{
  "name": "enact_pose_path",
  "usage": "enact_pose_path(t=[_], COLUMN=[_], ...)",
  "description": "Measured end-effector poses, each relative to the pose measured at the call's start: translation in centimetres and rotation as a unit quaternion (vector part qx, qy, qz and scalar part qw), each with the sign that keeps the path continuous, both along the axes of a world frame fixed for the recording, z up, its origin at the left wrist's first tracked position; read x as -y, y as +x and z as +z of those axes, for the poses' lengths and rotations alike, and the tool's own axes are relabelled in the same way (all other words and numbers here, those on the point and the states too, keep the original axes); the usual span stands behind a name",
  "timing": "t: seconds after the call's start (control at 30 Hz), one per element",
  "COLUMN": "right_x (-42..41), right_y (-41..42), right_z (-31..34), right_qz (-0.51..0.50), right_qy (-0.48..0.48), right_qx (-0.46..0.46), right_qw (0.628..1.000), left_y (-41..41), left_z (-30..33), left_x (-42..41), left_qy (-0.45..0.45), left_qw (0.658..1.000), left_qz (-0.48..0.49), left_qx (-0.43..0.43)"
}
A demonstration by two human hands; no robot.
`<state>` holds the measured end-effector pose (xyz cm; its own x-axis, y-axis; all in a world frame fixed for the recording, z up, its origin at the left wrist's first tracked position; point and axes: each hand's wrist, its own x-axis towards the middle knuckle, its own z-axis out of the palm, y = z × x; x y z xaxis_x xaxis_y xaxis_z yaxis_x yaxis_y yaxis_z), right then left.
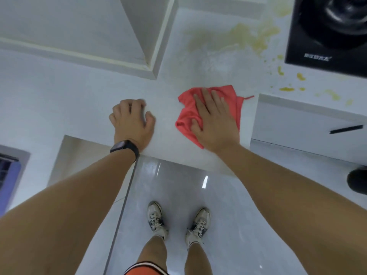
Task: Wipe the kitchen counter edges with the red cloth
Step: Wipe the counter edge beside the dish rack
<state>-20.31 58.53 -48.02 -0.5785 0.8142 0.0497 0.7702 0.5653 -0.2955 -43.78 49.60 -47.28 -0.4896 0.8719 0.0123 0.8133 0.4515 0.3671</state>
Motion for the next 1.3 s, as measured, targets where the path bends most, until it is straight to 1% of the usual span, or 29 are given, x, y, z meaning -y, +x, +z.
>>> enact_pose_path(t=[0.1,0.23,0.3,0.43,0.57,0.77,1.03,1.17,1.3], right_x=[3.2,4.4,3.8,1.2,-2.5,-7.9,-16.8,-17.6,-15.8], right_y=[2.1,1.2,0.7,-1.0,-3.8,-7.4,-12.9,-13.9,-13.3], right_z=[-0.1,0.0,0.0,0.2,0.1,-0.5,-0.1,-0.1,-0.3], right_qz=[-0.016,-0.04,-0.004,0.076,0.081,0.056,-0.014,-0.03,-0.041], right_qy=[0.009,0.019,0.022,0.025,0.016,0.017,0.003,0.003,0.005], right_qx=[0.009,0.038,0.037,0.002,0.004,0.019,0.059,0.066,0.061], right_qw=[1.0,0.998,0.999,0.997,0.997,0.998,0.998,0.997,0.997], left_y=[0.2,0.3,0.1,0.0,-0.1,-0.4,-0.5,-0.7,-0.8], left_z=[0.3,0.4,0.2,0.1,-0.1,-0.3,-0.8,-0.8,-0.7], left_x=[0.0,0.0,0.0,0.0,0.0,-0.1,-0.1,0.0,0.0], left_qy=[-0.005,-0.004,-0.004,-0.005,-0.006,-0.013,-0.012,-0.011,-0.014], left_qw=[1.0,1.0,1.0,1.0,0.999,0.999,0.999,1.0,0.999], left_qz=[0.002,0.003,0.0,-0.001,-0.004,-0.001,-0.006,-0.008,-0.016], left_qx=[-0.004,-0.012,-0.014,-0.03,-0.037,-0.037,-0.036,-0.028,-0.027])
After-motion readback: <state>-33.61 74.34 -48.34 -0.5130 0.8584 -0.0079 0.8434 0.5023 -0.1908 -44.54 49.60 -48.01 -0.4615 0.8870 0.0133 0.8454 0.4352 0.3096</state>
